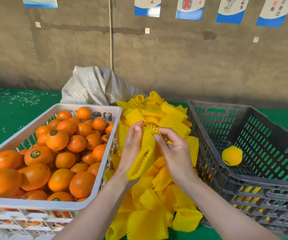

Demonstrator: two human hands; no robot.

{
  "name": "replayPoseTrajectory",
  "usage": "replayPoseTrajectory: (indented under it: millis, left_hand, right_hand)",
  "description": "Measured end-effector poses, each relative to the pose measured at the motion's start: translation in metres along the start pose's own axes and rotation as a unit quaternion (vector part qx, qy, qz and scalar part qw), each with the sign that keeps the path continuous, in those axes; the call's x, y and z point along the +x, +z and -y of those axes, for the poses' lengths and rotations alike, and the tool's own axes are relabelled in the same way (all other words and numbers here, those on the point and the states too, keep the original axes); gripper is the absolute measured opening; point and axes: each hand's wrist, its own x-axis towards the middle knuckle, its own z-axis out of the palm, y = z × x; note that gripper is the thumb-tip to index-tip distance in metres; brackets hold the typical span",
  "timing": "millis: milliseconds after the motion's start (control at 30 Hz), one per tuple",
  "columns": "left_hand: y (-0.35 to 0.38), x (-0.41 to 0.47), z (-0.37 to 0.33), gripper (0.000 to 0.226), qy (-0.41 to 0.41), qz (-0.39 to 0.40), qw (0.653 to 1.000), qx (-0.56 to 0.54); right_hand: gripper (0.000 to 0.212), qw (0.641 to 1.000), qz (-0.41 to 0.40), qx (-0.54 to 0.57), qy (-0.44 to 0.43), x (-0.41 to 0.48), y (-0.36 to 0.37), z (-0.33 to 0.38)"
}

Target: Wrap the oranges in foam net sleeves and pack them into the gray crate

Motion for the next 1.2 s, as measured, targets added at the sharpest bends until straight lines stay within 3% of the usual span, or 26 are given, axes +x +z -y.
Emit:
replayPoseTrajectory:
  millis: [133, 267, 400, 533, 667, 833, 1000, 1133, 1200]
  left_hand:
    - [0.000, 0.001, 0.000, 0.014, 0.021, -0.009, 1.000, 0.010]
    - [-0.008, 0.008, 0.008, 0.062, -0.004, 0.004, 1.000, -0.003]
    - [-0.012, 0.012, 0.017, 0.050, -0.038, 0.018, 0.992, -0.118]
    - [-0.018, 0.016, 0.017, 0.056, -0.100, 0.062, 0.979, -0.168]
    - [-0.024, 0.021, 0.017, 0.049, -0.102, 0.081, 0.983, -0.132]
    - [-0.028, 0.019, 0.016, 0.081, -0.137, 0.116, 0.974, -0.135]
    - [-0.034, 0.019, 0.017, 0.051, -0.128, 0.156, 0.970, -0.134]
    - [-0.036, 0.021, 0.015, 0.080, -0.099, 0.192, 0.971, -0.105]
    - [-0.037, 0.023, 0.017, 0.071, -0.083, 0.200, 0.971, -0.100]
  right_hand:
    - [0.008, 0.999, 0.022, -0.012, -0.025, -0.013, 0.004, -0.003]
    - [0.012, 0.999, 0.020, -0.023, -0.031, -0.014, -0.002, 0.000]
    - [0.014, 1.000, -0.015, -0.010, -0.019, -0.004, -0.012, 0.010]
    - [0.013, 0.999, -0.011, 0.010, 0.032, 0.006, -0.014, 0.015]
    - [0.012, 0.998, -0.027, 0.006, 0.049, 0.011, -0.012, 0.017]
    - [0.010, 0.998, -0.035, -0.013, 0.047, 0.016, -0.011, 0.017]
    - [0.013, 0.998, -0.025, 0.001, 0.062, 0.020, -0.010, 0.020]
    - [0.020, 0.994, -0.018, 0.048, 0.100, 0.022, -0.009, 0.018]
    - [0.022, 0.989, -0.022, 0.080, 0.122, 0.022, -0.008, 0.015]
